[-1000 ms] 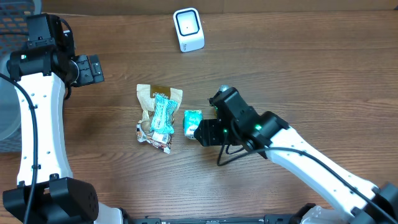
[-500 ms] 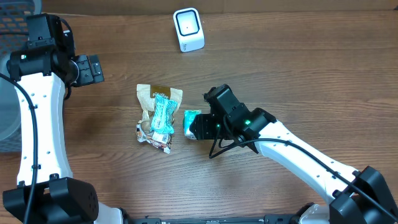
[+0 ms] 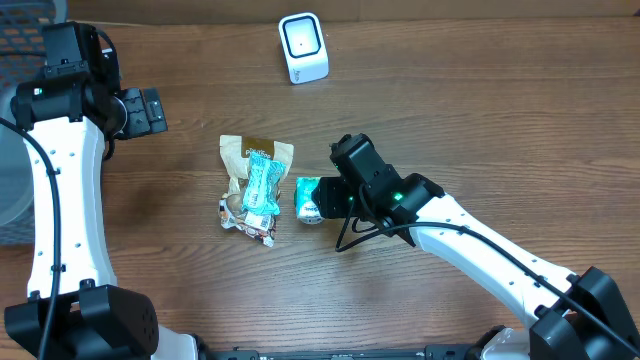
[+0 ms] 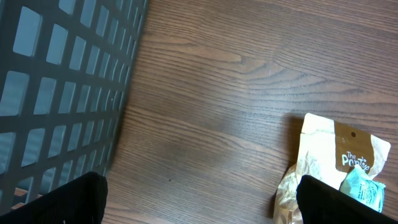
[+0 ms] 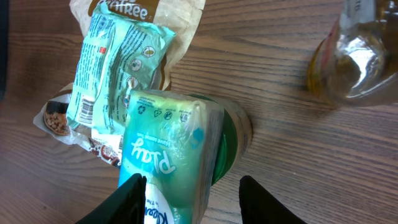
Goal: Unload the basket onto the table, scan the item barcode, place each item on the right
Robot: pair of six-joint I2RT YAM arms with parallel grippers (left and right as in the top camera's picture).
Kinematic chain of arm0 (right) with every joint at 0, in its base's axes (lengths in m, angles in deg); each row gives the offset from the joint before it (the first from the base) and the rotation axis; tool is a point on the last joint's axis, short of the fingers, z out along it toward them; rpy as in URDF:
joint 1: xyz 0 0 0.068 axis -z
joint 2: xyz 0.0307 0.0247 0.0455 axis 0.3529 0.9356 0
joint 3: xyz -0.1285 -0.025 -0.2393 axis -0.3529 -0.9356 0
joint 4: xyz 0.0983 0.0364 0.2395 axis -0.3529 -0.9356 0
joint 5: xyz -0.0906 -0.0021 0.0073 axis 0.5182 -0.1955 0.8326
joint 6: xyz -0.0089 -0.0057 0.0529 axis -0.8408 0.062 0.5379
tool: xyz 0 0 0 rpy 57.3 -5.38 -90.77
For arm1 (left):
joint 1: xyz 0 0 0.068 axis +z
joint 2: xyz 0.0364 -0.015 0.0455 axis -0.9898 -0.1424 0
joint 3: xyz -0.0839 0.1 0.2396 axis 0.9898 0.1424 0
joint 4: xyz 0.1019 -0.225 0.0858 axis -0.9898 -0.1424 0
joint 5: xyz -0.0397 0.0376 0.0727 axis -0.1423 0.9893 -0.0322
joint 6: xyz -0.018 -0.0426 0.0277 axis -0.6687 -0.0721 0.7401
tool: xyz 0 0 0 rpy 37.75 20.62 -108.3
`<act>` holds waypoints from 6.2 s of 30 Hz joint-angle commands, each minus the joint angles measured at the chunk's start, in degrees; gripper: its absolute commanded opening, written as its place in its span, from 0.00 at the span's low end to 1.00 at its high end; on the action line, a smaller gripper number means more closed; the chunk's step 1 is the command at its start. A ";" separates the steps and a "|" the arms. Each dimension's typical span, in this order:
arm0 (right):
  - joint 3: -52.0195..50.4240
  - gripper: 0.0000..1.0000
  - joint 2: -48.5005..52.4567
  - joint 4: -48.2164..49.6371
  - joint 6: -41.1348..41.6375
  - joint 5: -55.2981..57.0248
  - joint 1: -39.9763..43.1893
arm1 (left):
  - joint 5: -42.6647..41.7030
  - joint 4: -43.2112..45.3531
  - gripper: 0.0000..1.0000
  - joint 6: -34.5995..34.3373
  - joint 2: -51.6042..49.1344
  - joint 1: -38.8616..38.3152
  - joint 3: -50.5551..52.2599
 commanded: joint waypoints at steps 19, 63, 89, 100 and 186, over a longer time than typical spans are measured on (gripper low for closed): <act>0.68 0.43 0.35 0.52 0.11 -0.15 -0.26 | 0.31 0.04 1.00 1.25 0.72 0.20 -1.07; -2.25 0.29 3.26 3.82 0.39 -5.29 -0.26 | 0.31 0.04 1.00 1.25 0.72 0.20 -1.07; -0.87 0.04 -9.27 3.63 -1.99 -21.16 2.64 | 0.28 0.04 1.00 1.25 0.72 0.20 -1.07; -0.87 0.04 -16.31 3.65 -8.57 -63.01 18.93 | 0.28 0.04 1.00 1.25 0.72 0.20 -1.07; -1.11 0.04 -28.55 -13.18 -19.21 -68.83 26.36 | 0.31 0.04 0.99 1.25 0.72 0.20 -1.07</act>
